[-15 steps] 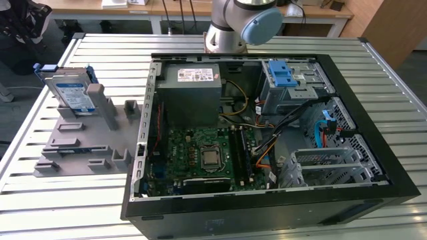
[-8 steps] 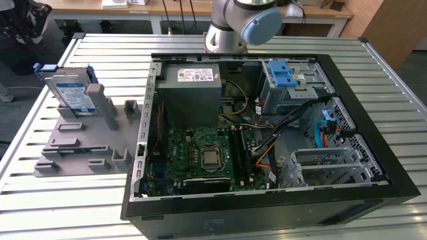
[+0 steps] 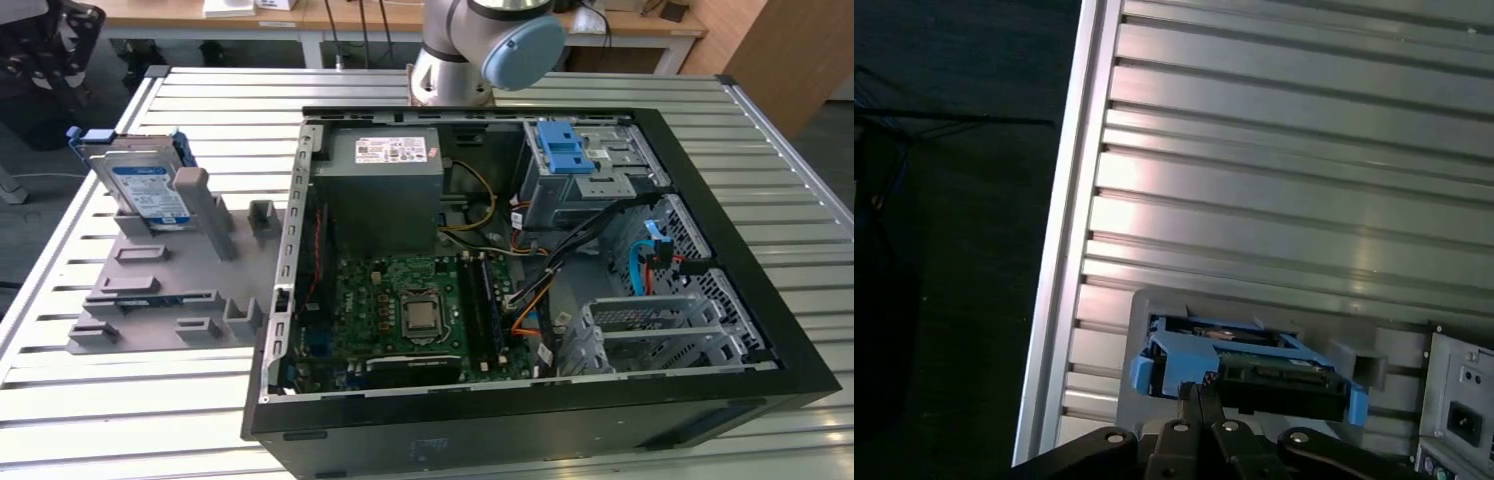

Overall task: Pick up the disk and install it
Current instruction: 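Pick up the disk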

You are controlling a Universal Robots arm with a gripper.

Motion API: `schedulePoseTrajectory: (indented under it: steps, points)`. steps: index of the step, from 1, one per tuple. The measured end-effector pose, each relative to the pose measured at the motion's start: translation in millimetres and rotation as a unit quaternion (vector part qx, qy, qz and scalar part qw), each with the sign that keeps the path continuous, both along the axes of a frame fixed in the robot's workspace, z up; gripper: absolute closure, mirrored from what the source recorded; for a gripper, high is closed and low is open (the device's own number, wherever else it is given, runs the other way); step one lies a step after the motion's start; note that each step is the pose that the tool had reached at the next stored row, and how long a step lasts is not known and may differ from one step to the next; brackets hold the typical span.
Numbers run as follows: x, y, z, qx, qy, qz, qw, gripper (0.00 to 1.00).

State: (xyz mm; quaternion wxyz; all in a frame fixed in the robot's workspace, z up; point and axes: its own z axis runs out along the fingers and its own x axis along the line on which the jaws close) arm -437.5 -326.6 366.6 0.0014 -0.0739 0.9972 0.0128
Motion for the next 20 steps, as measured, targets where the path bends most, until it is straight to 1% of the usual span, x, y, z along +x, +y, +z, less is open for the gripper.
schedulePoseTrajectory:
  steps: [3, 5, 7, 9, 10, 12, 20]
  points:
    - [0.0, 0.0, -0.5, 0.0, 0.0, 0.027, 0.9996, 0.89]
    - [0.0, 0.0, -0.9, 0.0, 0.0, 0.045, 0.999, 0.89]
    - [0.0, 0.0, -1.3, 0.0, 0.0, 0.063, 0.998, 0.89]
    - [0.0, 0.0, -1.7, 0.0, 0.0001, 0.081, 0.9967, 0.89]
    - [0.0, -0.1, -1.8, 0.0, 0.0001, 0.087, 0.9962, 0.89]
    - [0.0, -1.3, -2.1, 0.0, -0.0001, 0.091, 0.9959, 0.89]
    - [0.0, -7.1, -2.1, 0.0, 0.0, 0.091, 0.9959, 0.89]
